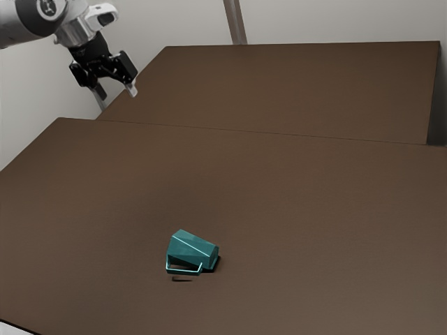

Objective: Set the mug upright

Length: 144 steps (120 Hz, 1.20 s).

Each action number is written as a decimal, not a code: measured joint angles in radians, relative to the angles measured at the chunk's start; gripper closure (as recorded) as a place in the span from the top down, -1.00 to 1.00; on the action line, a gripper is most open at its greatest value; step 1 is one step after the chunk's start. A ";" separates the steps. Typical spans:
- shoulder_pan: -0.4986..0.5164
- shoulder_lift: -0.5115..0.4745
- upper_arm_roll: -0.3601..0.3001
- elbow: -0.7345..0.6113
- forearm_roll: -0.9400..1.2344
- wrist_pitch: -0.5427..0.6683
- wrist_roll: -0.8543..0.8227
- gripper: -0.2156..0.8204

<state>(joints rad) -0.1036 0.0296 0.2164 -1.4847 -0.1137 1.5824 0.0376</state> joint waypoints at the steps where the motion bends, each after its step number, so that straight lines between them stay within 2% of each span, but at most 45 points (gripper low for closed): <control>1: 0.000 -0.003 0.000 -0.006 -0.002 0.002 0.000 0.55; 24: -0.022 -0.045 0.027 -0.200 -0.113 0.116 0.006 0.55; 47: -0.021 -0.048 0.055 -0.535 -0.436 0.271 0.090 0.55; 61: 0.000 -0.046 0.061 -0.688 -0.537 0.329 0.190 0.55; 80: 0.045 -0.045 0.061 -0.782 -0.603 0.376 0.312 0.55; 111: 0.132 0.015 0.061 -0.895 -0.810 0.404 0.518 0.55; 144: 0.099 0.027 0.061 -0.950 -1.036 0.402 0.722 0.55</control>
<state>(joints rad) -0.0047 0.0561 0.2776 -2.4346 -1.1495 1.9842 0.7593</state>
